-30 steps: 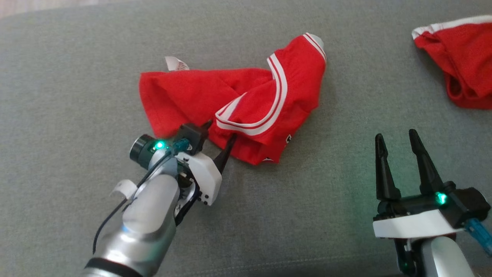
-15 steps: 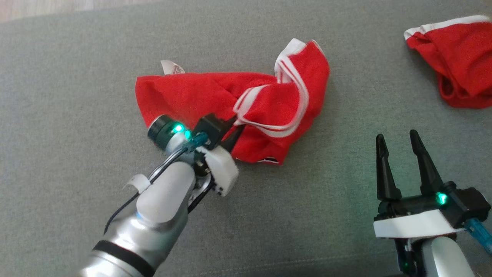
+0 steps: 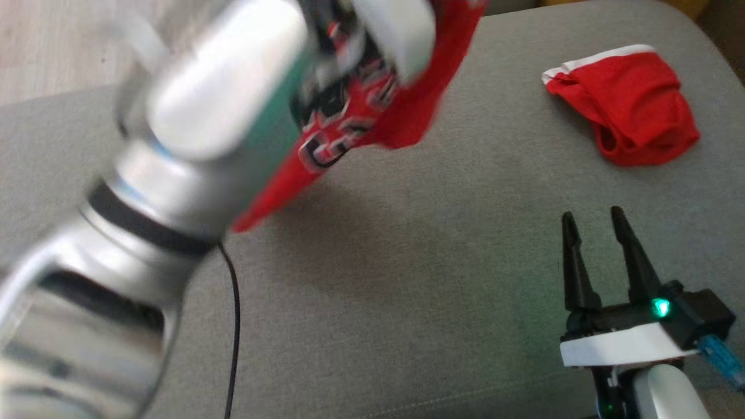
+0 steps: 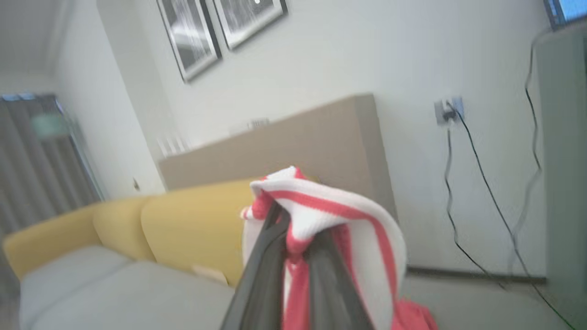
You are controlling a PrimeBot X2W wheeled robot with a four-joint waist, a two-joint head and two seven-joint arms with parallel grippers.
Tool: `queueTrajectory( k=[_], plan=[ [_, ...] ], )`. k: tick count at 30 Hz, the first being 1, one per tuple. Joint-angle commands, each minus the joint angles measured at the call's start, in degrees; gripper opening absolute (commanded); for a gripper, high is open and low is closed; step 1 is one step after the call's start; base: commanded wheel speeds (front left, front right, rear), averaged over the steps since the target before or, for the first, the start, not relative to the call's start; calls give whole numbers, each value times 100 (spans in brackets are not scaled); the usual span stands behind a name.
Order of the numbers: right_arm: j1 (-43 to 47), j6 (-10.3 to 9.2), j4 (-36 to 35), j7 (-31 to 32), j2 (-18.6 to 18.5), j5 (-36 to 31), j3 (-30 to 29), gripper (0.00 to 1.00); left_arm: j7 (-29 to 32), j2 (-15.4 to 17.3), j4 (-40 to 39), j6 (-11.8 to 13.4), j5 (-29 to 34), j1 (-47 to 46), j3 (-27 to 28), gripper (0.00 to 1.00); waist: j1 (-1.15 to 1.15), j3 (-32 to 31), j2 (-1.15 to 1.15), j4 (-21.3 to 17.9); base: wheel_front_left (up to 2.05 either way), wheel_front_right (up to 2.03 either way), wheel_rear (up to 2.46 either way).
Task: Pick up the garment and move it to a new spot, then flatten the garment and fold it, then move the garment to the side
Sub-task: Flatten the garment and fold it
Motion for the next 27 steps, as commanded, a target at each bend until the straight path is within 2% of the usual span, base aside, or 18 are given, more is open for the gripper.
queueTrajectory(
  k=[1, 5, 8, 13, 18, 23, 27],
  plan=[
    [-104, 39, -203, -37, -24, 43, 89, 100, -86, 213, -144, 8, 7, -619, 374, 0, 0, -49, 0, -52, 0, 0, 0],
    [-76, 39, -261, -37, -22, 74, 11, 100, -445, 430, 117, 140, -9, -1192, 858, 0, 0, -48, 0, -5, 0, 0, 0],
    [-41, 39, -304, -37, -22, 64, -41, 100, -598, 727, 264, 225, -34, -918, 991, 0, 0, -33, 0, 97, 0, 0, 0],
    [95, 39, -369, -37, -21, -10, -146, 100, -642, 1112, 246, 509, -333, 966, 939, 0, 0, 1, 0, 419, 0, 0, 0],
    [142, 39, -434, -37, -21, -131, -203, 100, -983, 1296, 274, 1074, -654, 2987, 1089, 0, 0, 143, 0, 716, 0, 0, 0],
    [108, 39, -460, -37, -21, -205, -181, 100, -1160, 1432, 314, 1477, -703, 4196, 1393, 0, 0, 228, 0, 859, 0, 0, 0],
    [114, 39, -484, -37, -21, -218, -203, 100, -1180, 1535, -140, 1777, -566, 4885, 1945, 0, 0, 258, 0, 928, 0, 0, 0]
  ],
)
